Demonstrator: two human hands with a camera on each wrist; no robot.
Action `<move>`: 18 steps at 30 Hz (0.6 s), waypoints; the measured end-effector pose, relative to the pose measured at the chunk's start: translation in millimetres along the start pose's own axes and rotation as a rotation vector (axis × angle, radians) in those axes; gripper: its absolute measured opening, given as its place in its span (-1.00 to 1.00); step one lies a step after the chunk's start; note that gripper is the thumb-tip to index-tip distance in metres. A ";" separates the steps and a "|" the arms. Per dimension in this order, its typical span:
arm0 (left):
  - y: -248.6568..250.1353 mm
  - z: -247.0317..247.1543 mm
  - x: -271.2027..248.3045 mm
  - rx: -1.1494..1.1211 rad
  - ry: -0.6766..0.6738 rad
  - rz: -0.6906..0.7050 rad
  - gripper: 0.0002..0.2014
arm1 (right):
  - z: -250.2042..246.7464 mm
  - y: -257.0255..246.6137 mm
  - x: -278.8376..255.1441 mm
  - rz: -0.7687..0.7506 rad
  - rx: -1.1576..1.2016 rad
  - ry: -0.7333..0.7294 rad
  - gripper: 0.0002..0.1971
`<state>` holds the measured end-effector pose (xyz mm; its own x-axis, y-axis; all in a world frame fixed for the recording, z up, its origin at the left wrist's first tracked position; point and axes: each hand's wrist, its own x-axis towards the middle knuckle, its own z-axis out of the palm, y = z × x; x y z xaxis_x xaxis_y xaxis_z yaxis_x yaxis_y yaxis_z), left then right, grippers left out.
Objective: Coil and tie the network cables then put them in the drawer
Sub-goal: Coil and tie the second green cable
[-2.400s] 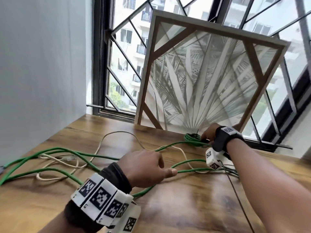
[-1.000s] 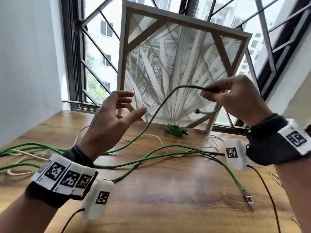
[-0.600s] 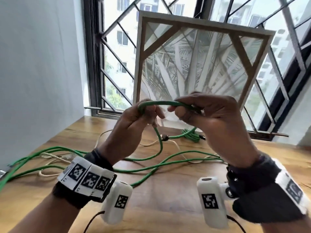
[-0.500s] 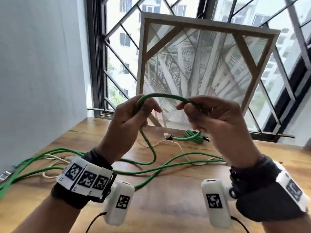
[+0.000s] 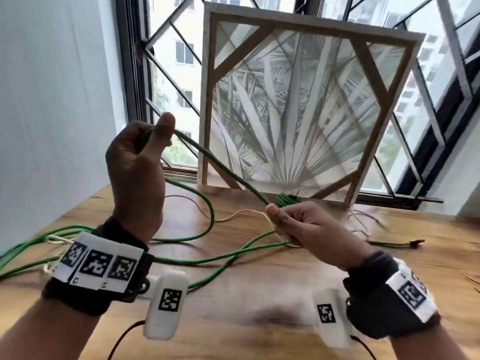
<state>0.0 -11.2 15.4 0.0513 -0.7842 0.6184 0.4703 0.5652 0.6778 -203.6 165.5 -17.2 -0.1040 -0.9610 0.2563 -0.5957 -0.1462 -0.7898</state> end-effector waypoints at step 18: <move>-14.5 -11.0 4.4 0.581 -0.013 0.170 -0.57 | 15.7 -49.6 -8.6 -0.067 1.393 -0.497 -0.73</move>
<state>3.2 -25.7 3.9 0.0705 -0.6698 0.7392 -0.1021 0.7323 0.6733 -160.7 177.3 11.0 0.3401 -0.8817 0.3271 0.6675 -0.0187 -0.7443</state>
